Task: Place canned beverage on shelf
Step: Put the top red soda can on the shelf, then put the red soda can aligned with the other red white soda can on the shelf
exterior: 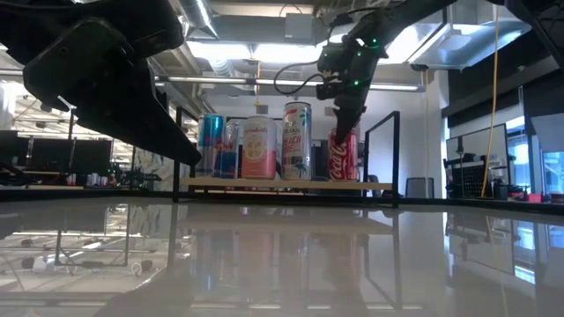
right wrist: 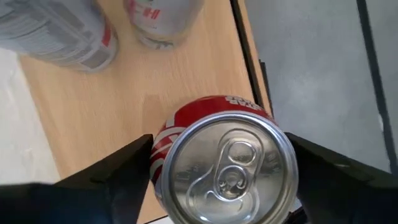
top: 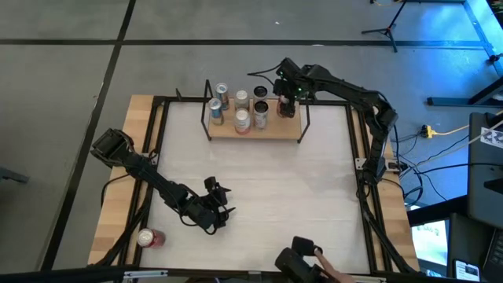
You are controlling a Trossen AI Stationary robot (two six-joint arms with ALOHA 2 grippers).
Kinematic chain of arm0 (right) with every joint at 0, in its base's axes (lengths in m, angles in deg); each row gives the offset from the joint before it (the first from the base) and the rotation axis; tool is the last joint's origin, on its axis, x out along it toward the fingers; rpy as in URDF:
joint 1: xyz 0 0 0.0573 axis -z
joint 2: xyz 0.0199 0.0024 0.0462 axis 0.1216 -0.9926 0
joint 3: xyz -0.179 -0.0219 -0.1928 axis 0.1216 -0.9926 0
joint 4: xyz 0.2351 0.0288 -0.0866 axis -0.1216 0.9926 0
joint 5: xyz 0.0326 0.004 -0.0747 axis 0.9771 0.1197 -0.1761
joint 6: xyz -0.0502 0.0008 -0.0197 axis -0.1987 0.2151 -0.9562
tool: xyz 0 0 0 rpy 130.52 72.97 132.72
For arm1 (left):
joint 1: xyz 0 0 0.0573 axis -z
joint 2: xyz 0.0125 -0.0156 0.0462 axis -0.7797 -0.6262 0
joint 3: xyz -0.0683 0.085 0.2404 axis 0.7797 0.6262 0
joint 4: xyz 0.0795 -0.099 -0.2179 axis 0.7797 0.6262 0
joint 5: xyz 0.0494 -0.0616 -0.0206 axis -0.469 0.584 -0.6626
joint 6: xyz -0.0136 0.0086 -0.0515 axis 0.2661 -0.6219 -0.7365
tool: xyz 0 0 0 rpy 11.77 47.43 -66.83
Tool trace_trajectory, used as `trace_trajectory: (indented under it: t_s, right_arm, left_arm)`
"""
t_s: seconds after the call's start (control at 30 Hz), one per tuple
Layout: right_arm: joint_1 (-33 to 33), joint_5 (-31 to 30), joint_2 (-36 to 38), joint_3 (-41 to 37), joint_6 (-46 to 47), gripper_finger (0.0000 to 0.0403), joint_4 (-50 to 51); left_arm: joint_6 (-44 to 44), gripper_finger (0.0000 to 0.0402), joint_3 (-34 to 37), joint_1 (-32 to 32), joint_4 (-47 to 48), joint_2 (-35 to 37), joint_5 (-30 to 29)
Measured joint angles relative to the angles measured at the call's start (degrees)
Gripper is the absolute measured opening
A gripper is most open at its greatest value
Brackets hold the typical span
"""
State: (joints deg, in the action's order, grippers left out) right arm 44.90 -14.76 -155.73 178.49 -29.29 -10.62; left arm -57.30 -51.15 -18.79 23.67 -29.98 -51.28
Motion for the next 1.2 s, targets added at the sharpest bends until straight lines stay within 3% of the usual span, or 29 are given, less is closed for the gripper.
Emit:
trace_trajectory:
  t_s: [0.2, 0.4, 0.7, 0.9, 1.03, 1.2]
  right_arm:
    - [0.0, -2.5, -0.1, 0.0, -0.2, 0.0390, -2.0]
    - [-0.4, -2.4, -0.1, 2.3, -0.5, 0.0377, 1.6]
    - [-4.9, 0.2, 2.6, 12.5, 0.9, 0.0369, 13.1]
    - [-10.7, 9.0, 9.0, 13.4, 6.7, 0.0369, 16.8]
    - [-16.8, 12.0, 14.5, 9.4, 10.1, 0.0369, 16.1]
    - [-26.7, 9.3, 22.5, -2.2, 13.6, 0.0369, 6.5]
  left_arm:
    - [0.0, 0.0318, 0.0, 0.0, 0.0, 0.0, 0.0]
    - [0.0, 0.0318, 0.0, 0.0, 0.0, 0.0, 0.0]
    - [0.0, 0.0318, 0.0, -0.3, -0.9, 0.0, -0.4]
    - [2.6, 0.0318, -0.9, -0.3, -0.4, 0.0, 0.1]
    - [5.8, 0.0318, -5.7, -0.1, 6.1, 1.5, 4.4]
    - [5.9, 0.0318, -14.4, 0.2, 24.2, 3.7, 7.8]
